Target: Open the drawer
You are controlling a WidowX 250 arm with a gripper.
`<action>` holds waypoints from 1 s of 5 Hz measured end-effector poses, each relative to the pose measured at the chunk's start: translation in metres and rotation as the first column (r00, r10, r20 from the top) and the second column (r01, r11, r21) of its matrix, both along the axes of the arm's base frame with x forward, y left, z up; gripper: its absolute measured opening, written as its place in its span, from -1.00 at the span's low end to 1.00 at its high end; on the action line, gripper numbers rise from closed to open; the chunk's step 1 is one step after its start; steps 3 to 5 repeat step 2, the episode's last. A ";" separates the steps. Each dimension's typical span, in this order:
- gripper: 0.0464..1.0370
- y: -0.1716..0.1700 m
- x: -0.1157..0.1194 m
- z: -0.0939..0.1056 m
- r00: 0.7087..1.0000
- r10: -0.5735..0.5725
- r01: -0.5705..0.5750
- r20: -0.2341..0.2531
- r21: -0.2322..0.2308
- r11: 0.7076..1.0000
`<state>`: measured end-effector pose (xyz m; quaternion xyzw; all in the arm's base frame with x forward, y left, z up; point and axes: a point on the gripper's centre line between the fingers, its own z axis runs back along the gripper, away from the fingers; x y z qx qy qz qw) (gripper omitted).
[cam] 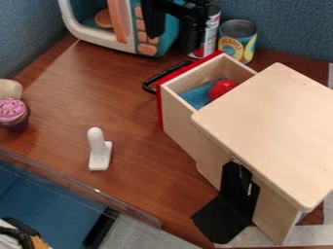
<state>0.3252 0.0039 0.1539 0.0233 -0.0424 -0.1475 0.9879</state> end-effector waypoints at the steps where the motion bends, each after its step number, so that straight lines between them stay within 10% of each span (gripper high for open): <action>1: 0.93 -0.013 -0.010 0.011 1.000 0.011 -0.010 0.018 -0.038 0.999; 2: 0.92 -0.013 -0.012 0.011 0.993 0.117 -0.115 0.009 -0.109 0.987; 5: 0.92 -0.013 -0.012 0.011 0.993 0.117 -0.115 0.009 -0.109 0.987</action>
